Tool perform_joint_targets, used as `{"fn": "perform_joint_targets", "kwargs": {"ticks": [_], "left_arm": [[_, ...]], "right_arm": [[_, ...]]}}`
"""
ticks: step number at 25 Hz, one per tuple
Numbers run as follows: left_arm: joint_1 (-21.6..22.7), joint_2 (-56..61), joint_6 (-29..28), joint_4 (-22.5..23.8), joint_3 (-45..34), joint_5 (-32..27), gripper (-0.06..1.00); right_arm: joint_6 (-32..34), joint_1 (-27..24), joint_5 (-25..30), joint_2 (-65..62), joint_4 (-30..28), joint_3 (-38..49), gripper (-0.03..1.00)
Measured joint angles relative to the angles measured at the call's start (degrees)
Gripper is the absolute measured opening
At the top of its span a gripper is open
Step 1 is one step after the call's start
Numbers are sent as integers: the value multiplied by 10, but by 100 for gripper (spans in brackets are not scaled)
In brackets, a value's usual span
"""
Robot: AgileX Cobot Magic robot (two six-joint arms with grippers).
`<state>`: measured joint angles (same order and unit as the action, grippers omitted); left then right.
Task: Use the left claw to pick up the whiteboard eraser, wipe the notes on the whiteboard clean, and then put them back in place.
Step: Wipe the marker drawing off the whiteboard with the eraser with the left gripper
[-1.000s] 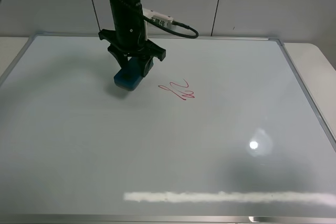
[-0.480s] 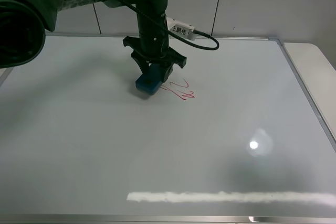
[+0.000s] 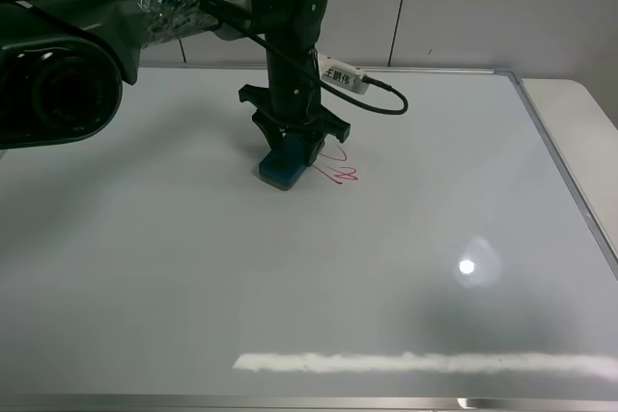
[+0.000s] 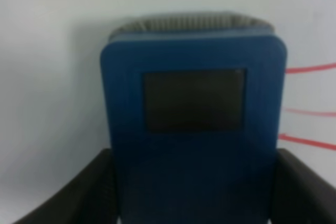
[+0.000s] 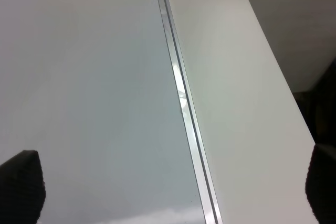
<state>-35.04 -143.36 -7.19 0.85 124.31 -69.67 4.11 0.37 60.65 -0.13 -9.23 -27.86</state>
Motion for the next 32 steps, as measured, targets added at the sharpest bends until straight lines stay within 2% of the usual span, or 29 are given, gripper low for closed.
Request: {"fn": "perform_joint_targets", "kwargs": {"ticks": [8, 16, 21, 25, 32], "left_arm": [[-24, -1, 1, -2, 3, 0, 56], [-97, -4, 1, -33, 3, 0, 56], [-128, -7, 1, -48, 11, -1, 56], [-126, -7, 3, -48, 20, 0, 56], [-76, -11, 5, -37, 20, 0, 56]], "right_arm": [[0, 0, 0, 0, 0, 0, 99], [0, 0, 0, 0, 0, 0, 99], [0, 0, 0, 0, 0, 0, 99], [0, 0, 0, 0, 0, 0, 99], [0, 0, 0, 0, 0, 0, 99]]}}
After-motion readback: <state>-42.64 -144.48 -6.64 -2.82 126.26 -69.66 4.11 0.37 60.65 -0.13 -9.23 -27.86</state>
